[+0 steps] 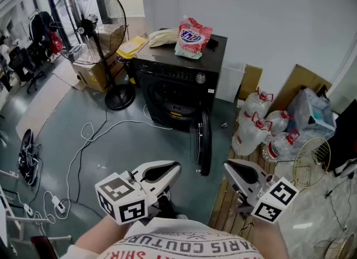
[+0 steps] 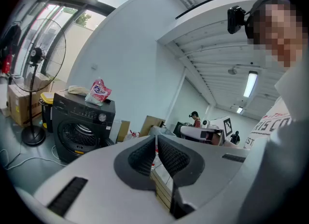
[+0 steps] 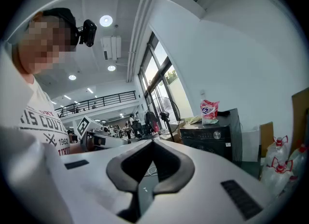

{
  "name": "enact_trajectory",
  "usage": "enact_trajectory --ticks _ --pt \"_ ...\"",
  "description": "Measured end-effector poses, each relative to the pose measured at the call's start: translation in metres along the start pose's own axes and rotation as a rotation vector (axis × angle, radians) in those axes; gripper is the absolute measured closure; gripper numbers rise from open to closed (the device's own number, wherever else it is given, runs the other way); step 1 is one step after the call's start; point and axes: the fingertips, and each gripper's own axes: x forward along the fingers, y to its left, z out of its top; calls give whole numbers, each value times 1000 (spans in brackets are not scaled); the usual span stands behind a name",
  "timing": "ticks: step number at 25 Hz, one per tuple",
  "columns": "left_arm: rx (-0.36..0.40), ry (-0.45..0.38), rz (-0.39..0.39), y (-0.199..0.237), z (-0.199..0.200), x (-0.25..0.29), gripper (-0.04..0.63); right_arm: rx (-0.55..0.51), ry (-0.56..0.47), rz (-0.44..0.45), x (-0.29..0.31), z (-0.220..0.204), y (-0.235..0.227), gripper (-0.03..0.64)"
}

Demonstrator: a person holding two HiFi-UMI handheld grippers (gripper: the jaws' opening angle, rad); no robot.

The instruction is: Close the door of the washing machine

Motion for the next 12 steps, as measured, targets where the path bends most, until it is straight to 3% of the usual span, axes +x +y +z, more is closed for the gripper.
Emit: enact_trajectory --ticks 12 --pt "-47 70 -25 83 1 22 557 59 61 -113 61 -22 -55 595"
